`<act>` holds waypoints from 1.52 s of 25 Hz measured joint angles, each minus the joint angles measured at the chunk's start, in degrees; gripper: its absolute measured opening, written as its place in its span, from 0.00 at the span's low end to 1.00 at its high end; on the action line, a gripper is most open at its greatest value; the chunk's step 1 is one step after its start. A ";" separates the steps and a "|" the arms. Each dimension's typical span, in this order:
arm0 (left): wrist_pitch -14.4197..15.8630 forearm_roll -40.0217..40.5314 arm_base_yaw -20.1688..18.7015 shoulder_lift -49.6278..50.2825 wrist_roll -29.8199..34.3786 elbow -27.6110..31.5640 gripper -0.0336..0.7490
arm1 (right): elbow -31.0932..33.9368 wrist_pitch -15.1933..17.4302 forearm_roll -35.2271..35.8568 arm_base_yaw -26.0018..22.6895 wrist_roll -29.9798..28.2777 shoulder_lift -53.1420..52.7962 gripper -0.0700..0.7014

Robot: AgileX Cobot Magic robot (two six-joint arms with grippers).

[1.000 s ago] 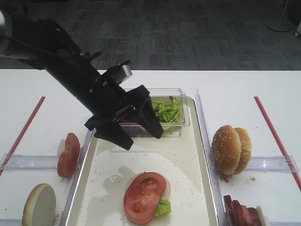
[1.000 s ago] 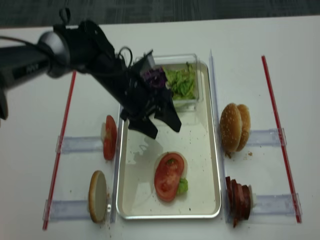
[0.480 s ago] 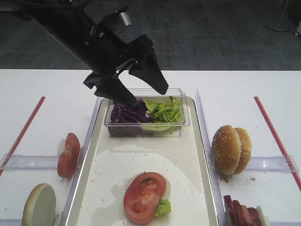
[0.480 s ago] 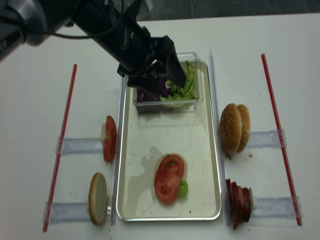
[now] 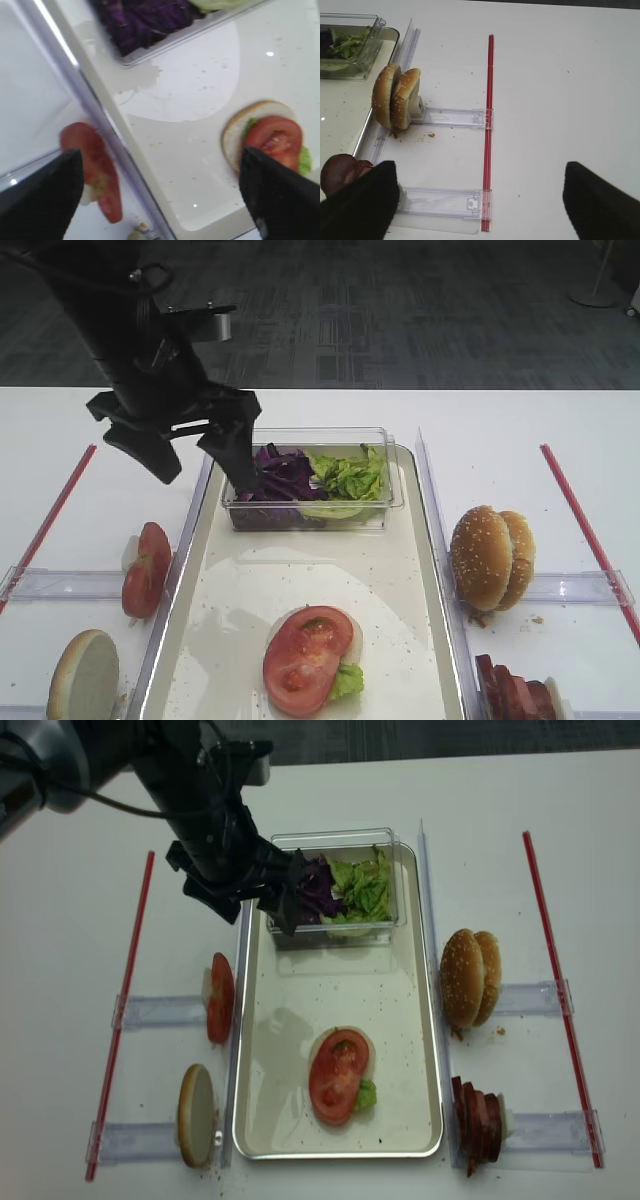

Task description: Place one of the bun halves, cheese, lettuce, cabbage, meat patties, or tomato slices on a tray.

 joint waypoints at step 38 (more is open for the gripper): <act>0.15 16.44 22.49 -0.44 -4.03 0.00 0.79 | 0.00 0.00 0.00 0.00 0.00 0.00 0.97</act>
